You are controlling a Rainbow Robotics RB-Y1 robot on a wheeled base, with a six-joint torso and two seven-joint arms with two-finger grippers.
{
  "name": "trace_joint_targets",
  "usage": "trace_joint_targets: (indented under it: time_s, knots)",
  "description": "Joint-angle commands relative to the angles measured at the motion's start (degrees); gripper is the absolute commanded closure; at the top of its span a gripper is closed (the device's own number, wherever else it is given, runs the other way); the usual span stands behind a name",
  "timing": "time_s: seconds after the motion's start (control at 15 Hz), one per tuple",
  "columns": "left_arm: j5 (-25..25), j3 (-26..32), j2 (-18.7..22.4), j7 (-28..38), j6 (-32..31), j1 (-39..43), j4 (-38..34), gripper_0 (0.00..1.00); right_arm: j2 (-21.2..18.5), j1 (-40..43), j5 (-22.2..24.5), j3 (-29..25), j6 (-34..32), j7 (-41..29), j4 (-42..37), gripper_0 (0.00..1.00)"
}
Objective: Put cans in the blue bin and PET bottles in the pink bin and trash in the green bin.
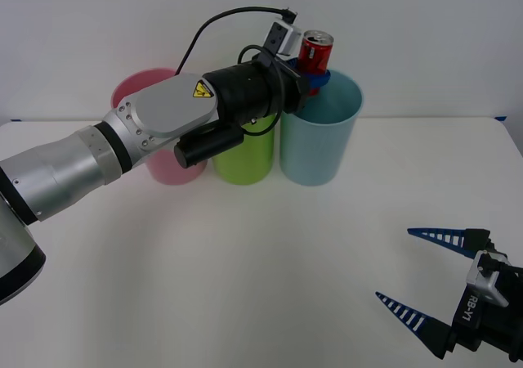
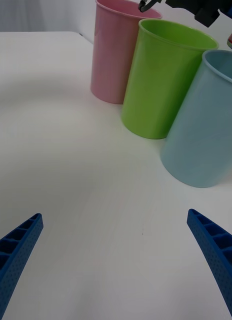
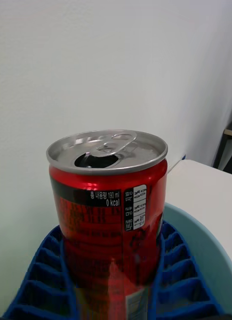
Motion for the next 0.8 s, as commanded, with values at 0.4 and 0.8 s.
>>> trace_joint_targets:
  time_s: [0.4, 0.8]
  knots:
    - [0.97, 0.03, 0.00, 1.70, 0.16, -0.50, -1.06, 0.00, 0.00, 0.00, 0.00, 0.00, 0.00, 0.00, 0.00, 0.00]
    - [1.41, 0.03, 0.00, 1.88, 1.04, -0.41, -2.11, 0.00, 0.00, 0.00, 0.00, 0.00, 0.00, 0.00, 0.00, 0.00]
